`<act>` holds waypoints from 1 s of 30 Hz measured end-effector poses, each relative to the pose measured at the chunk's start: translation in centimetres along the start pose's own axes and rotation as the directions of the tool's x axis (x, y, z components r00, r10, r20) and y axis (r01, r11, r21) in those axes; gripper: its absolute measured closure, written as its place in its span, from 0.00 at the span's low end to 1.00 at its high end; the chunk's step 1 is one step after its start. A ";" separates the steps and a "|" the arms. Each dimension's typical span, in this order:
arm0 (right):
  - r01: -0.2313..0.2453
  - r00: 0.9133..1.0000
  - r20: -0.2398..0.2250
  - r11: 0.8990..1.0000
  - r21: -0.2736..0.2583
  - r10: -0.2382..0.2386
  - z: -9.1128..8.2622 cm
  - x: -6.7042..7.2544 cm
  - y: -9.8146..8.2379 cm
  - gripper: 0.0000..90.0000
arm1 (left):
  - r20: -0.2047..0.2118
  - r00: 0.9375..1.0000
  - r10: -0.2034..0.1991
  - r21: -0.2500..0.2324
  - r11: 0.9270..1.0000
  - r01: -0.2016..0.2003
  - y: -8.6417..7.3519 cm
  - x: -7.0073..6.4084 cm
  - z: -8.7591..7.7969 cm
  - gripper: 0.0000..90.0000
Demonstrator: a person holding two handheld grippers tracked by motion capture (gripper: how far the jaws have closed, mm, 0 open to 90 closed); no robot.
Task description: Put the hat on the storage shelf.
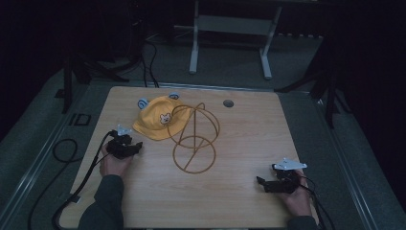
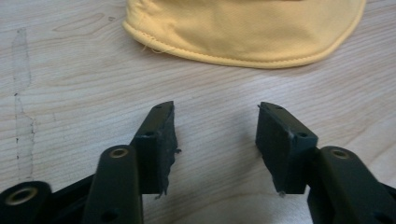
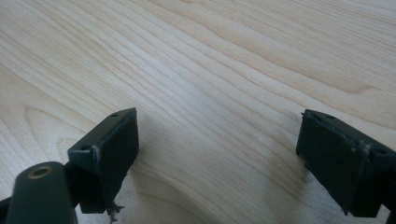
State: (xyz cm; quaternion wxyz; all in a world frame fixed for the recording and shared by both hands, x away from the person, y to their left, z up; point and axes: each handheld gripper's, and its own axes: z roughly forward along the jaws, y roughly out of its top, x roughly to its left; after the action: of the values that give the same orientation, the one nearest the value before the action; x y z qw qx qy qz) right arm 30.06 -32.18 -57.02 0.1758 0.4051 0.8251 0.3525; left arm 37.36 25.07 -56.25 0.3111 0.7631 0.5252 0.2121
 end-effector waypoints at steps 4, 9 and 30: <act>0.001 1.000 -0.002 1.000 0.001 -0.001 0.0 0.0 0.0 0.14 | 0.012 1.000 0.012 0.009 1.000 -0.012 0.2 0.1 -0.6 0.56; 0.006 1.000 -0.008 1.000 0.001 -0.006 -0.1 -0.1 -0.1 0.14 | 0.008 0.998 0.057 0.022 0.998 -0.057 1.0 0.4 -1.4 0.56; 0.002 1.000 -0.003 1.000 0.002 -0.002 -0.2 0.0 -0.1 0.14 | 0.029 0.995 0.092 0.001 0.996 -0.092 4.6 0.9 -3.7 0.54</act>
State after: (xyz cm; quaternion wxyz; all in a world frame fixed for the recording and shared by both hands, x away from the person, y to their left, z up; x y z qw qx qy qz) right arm 29.88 -32.29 -57.01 0.1743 0.4039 0.8261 0.3521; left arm 38.36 25.66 -50.45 0.3078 0.7899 0.4851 0.2146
